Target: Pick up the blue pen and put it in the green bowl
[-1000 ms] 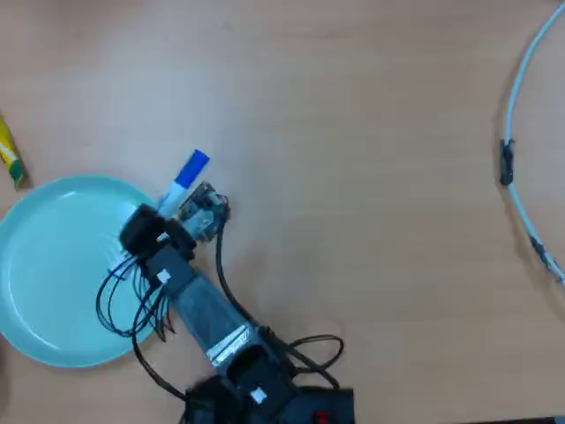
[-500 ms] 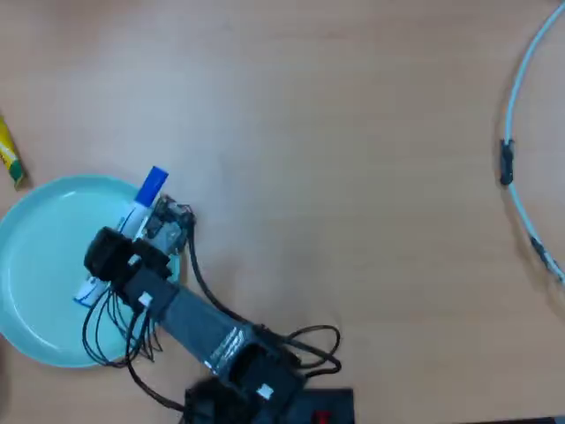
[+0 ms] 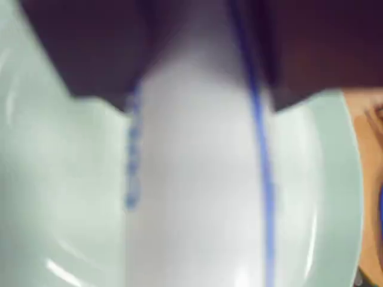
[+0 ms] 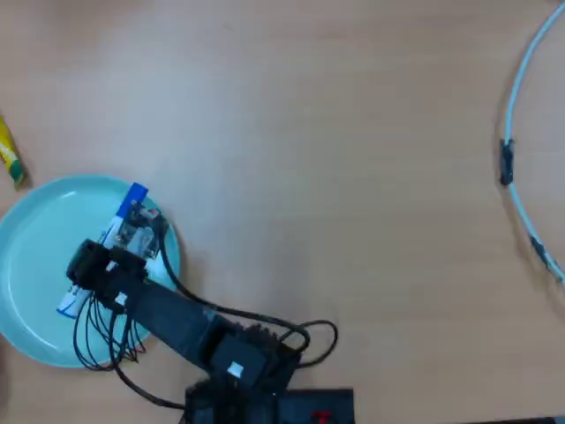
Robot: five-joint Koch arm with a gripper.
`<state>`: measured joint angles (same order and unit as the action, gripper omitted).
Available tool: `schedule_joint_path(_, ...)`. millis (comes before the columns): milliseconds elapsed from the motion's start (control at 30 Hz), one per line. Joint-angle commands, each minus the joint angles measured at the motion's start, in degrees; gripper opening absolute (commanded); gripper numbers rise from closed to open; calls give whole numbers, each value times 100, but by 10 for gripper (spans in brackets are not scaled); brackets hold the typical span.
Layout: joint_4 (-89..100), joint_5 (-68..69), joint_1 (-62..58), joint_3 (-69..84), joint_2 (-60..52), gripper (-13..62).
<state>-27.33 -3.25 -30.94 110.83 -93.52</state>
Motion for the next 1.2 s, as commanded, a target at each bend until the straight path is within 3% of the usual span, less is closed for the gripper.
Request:
schedule_joint_path(0, 1020, 114, 105, -677, 79, -71)
schedule_joint_path(800, 2312, 501, 378, -229, 1046, -50)
schedule_joint_path(1033, 2329, 492, 378, -149, 1055, 62)
schedule_joint_path(1167, 2329, 483, 360, -97, 1055, 209)
